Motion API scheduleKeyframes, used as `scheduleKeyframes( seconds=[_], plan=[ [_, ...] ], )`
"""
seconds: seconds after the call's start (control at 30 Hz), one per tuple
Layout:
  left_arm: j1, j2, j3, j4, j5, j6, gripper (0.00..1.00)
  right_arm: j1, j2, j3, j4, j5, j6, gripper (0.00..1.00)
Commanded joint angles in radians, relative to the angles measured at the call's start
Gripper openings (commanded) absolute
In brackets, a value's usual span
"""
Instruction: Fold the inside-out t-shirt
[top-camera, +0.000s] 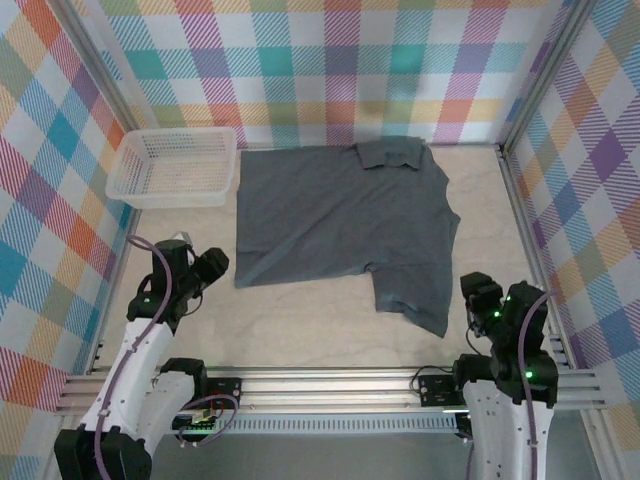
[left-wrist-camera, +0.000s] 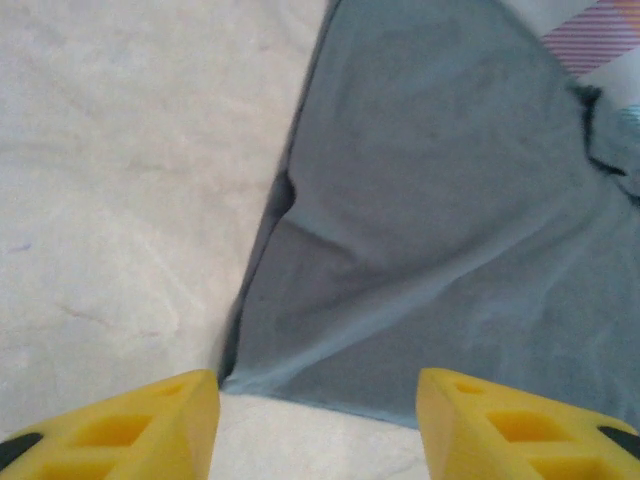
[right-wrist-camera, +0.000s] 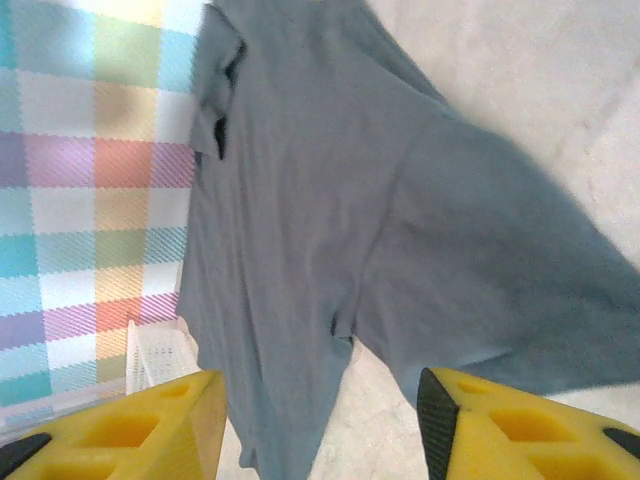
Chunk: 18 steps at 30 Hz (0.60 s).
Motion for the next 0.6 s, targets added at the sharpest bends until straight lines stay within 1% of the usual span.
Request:
scheduleKeyframes(
  seconds=[0.0, 0.03, 0.07, 0.1, 0.13, 0.2, 0.27, 0.3, 0.37, 0.43, 0.5, 0.57],
  plan=[
    [-0.093, 0.073, 0.105, 0.081, -0.015, 0.038, 0.55, -0.004, 0.171, 0.086, 0.215, -0.068, -0.189, 0.54],
    [-0.158, 0.144, 0.154, 0.076, -0.056, 0.065, 0.54, -0.004, 0.268, 0.106, 0.260, -0.129, -0.242, 0.52],
    [-0.228, 0.228, 0.209, 0.070, -0.111, 0.095, 0.51, -0.003, 0.388, 0.136, 0.268, -0.180, -0.294, 0.49],
    [-0.278, 0.309, 0.255, 0.068, -0.147, 0.117, 0.49, 0.003, 0.493, 0.164, 0.266, -0.221, -0.343, 0.46],
    [-0.314, 0.408, 0.303, 0.066, -0.178, 0.125, 0.44, 0.020, 0.601, 0.204, 0.250, -0.232, -0.394, 0.42],
    [-0.329, 0.582, 0.404, 0.047, -0.225, 0.093, 0.26, 0.056, 0.774, 0.248, 0.244, -0.217, -0.457, 0.34],
    [-0.329, 0.762, 0.523, 0.000, -0.284, 0.074, 0.02, 0.076, 0.905, 0.244, 0.312, -0.240, -0.466, 0.23],
    [-0.328, 0.840, 0.577, -0.021, -0.305, 0.074, 0.00, 0.080, 0.956, 0.238, 0.346, -0.249, -0.462, 0.18],
    [-0.320, 0.992, 0.700, -0.070, -0.326, 0.079, 0.00, 0.082, 1.075, 0.234, 0.424, -0.251, -0.471, 0.08],
    [-0.303, 1.111, 0.793, -0.105, -0.323, 0.074, 0.00, 0.082, 1.186, 0.255, 0.457, -0.236, -0.497, 0.03],
    [-0.278, 1.198, 0.856, -0.126, -0.306, 0.061, 0.00, 0.081, 1.292, 0.290, 0.456, -0.215, -0.517, 0.00],
    [-0.253, 1.251, 0.879, -0.117, -0.287, 0.051, 0.00, 0.081, 1.373, 0.301, 0.461, -0.204, -0.502, 0.00]
  ],
)
